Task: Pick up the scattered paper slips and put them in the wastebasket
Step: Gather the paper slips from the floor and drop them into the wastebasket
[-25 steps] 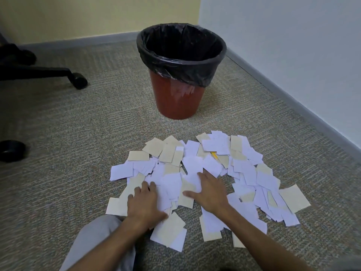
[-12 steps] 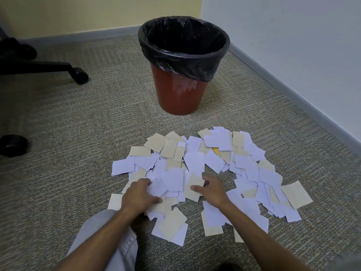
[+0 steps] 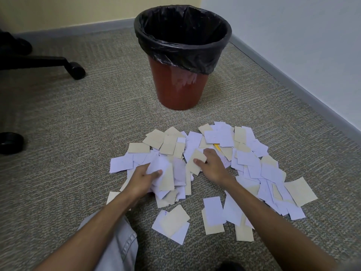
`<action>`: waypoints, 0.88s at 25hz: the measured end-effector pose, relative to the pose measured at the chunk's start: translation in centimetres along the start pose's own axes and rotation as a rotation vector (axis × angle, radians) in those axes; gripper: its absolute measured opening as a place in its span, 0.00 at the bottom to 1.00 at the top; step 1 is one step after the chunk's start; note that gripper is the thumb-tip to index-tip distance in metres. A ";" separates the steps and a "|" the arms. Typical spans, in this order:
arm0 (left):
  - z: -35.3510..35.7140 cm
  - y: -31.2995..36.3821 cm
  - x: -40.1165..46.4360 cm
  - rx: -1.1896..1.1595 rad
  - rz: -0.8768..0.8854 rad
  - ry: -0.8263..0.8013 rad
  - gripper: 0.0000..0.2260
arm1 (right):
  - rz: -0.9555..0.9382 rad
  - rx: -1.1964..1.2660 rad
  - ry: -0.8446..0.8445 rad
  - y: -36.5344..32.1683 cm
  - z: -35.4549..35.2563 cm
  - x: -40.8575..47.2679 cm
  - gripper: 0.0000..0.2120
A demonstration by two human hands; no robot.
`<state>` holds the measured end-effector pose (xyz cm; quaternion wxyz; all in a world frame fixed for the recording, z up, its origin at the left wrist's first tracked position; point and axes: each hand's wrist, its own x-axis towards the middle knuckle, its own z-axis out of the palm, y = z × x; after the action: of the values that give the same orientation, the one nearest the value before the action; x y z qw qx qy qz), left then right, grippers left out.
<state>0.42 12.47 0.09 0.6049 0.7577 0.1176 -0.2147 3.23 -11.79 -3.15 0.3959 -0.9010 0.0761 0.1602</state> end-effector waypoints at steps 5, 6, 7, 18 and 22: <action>1.9 -1.3 1.6 0.301 0.136 0.001 0.06 | -0.042 -0.171 0.045 -0.1 1.0 0.8 0.27; 2.2 -1.5 1.8 0.338 0.168 -0.008 0.08 | -0.049 -0.165 0.038 0.1 1.0 1.0 0.26; 2.5 -1.8 2.0 0.372 0.197 -0.022 0.10 | -0.055 -0.152 0.022 0.1 1.1 1.1 0.26; 5.6 -2.1 2.9 0.542 0.266 0.024 0.12 | -0.109 -0.100 -0.029 0.1 1.8 1.4 0.31; 5.3 -1.6 2.6 0.472 0.223 0.100 0.09 | -0.024 0.118 -0.027 -0.1 1.7 1.1 0.27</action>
<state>1.05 7.49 -3.51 0.4247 0.8958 0.0096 -0.1305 3.92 -10.48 -4.55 0.4512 -0.8747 0.0695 0.1628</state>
